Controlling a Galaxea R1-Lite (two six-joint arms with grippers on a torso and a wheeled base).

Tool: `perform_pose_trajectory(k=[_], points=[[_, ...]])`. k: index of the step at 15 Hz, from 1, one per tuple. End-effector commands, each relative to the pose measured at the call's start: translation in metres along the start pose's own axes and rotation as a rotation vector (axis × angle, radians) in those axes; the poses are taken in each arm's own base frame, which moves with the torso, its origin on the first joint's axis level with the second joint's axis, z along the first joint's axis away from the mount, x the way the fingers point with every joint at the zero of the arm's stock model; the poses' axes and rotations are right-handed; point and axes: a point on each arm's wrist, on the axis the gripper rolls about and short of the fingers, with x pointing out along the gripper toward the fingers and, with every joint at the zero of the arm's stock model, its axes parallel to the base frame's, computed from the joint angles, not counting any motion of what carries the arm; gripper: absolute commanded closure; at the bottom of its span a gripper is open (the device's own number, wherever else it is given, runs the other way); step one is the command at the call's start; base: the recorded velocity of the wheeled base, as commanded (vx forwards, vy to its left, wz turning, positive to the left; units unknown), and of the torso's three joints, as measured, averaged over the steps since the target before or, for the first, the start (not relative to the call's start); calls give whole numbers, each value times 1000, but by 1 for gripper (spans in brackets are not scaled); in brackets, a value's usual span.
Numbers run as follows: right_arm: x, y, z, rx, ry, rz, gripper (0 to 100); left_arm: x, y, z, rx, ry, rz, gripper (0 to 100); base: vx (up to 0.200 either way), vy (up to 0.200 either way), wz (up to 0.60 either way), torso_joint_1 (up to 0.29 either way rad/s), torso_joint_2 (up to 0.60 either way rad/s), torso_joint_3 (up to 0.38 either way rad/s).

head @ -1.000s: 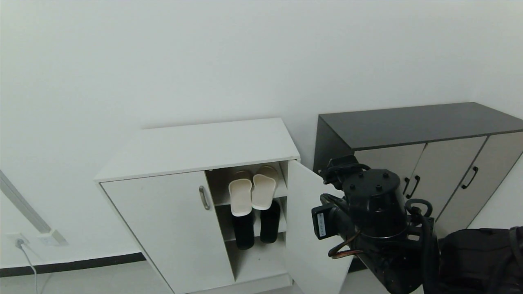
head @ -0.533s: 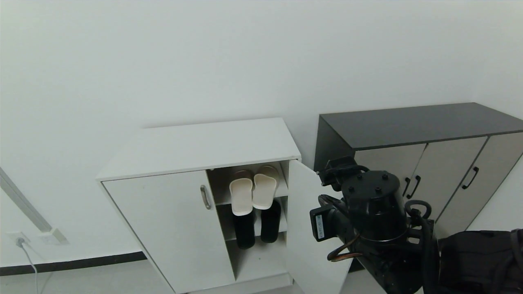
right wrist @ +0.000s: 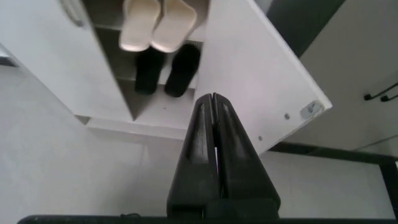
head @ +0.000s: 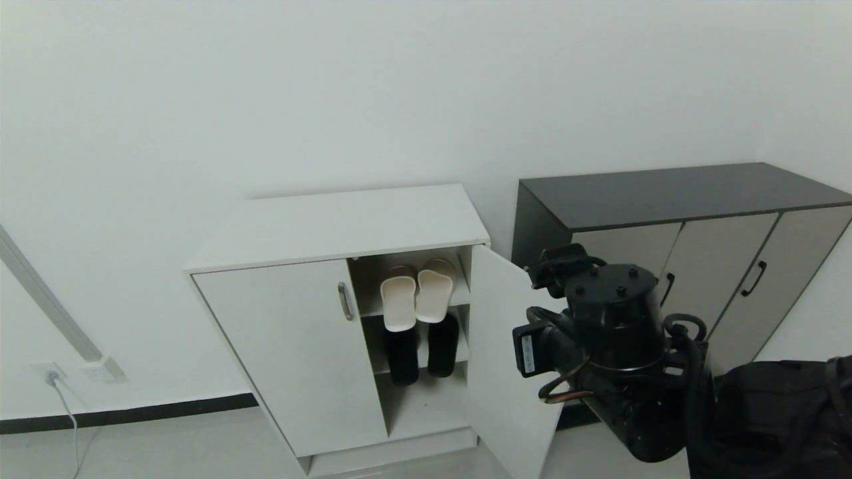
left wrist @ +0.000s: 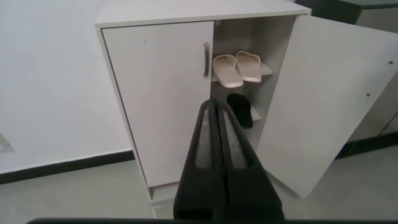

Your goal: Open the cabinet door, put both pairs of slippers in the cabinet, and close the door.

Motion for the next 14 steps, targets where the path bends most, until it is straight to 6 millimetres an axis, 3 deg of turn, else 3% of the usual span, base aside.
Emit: perform_pose_trajectory(k=[1,3,8,11,14], points=[[16,-16,19,51,-36,-8,100,0,0,0,1,1,0,100,0,0,0,0,0,0],[37,-33,29,77,-41,-43,100,0,0,0,1,1,0,100,0,0,0,0,0,0],[91,-60,30,90,21,-116,100,0,0,0,1,1,0,100,0,0,0,0,0,0],[107,-67,35,128,61,-75,100,0,0,0,1,1,0,100,0,0,0,0,0,0],[126,-79,28,133,107,-106,100,0,0,0,1,1,0,100,0,0,0,0,0,0]])
